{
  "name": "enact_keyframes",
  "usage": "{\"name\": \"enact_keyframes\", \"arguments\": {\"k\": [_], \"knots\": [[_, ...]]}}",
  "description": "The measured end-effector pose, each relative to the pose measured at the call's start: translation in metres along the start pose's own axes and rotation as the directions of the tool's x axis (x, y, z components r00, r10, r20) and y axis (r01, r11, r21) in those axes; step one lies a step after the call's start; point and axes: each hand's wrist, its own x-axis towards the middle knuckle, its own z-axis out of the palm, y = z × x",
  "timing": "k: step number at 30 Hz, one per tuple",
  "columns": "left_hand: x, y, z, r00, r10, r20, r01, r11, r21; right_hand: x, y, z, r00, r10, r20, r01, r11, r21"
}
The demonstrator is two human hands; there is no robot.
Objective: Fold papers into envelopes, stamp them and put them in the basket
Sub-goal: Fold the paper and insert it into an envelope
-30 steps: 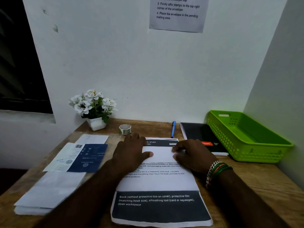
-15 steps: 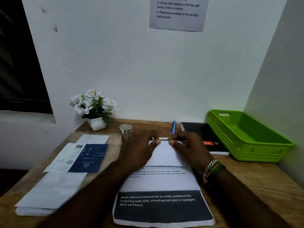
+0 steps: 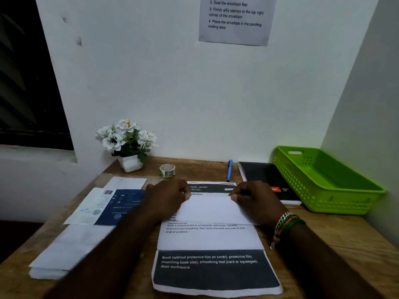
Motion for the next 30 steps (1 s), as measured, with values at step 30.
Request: {"name": "enact_keyframes", "arguments": {"k": [30], "knots": [[-0.194,-0.152,-0.094,0.975,-0.16,-0.154,0.08,0.9,-0.429,-0.074,-0.235,0.113,0.762,-0.458,0.457,0.505,0.863,0.023]]}}
